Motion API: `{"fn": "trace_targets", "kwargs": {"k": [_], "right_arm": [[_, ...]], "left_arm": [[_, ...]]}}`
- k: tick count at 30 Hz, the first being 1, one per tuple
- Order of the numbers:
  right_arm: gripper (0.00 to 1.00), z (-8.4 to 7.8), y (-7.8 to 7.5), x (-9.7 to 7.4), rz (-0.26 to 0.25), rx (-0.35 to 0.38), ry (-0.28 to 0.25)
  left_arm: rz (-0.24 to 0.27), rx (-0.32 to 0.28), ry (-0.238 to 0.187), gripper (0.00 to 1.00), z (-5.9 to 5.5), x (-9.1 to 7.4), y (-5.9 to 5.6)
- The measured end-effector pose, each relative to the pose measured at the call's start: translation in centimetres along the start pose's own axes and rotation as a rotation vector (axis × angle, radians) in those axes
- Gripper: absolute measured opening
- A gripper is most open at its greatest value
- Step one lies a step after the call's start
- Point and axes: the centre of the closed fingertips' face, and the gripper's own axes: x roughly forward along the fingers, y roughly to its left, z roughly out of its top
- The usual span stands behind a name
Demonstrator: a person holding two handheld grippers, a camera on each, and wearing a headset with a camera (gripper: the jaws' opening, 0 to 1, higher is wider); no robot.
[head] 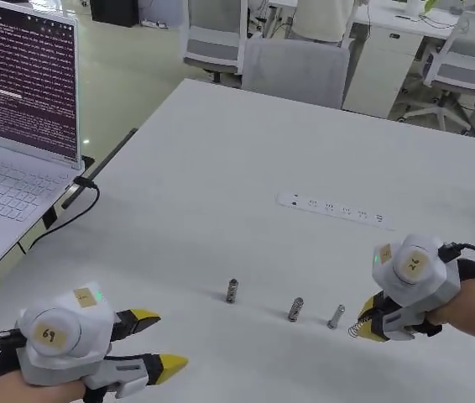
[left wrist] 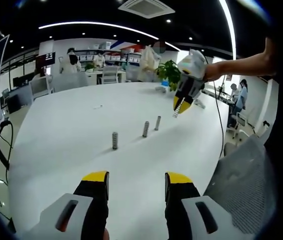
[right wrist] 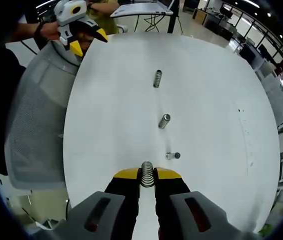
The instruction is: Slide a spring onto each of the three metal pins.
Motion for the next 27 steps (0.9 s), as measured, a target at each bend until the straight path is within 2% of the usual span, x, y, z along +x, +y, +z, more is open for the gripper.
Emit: {"fn": "trace_targets", "kwargs": {"k": [18,27], "right_arm": [[0.08,0.5,-3.4,0.7,-0.007,-0.015,0.01],[0.08,0.4,-4.4,1.4,-0.003,-0.026,0.022]], "left_arm": [[0.035,-0.028,0.001,0.39,0.0,-0.5,0.7],[0.048,-0.04,0.0,0.39,-0.1,-0.5,1.2]]}}
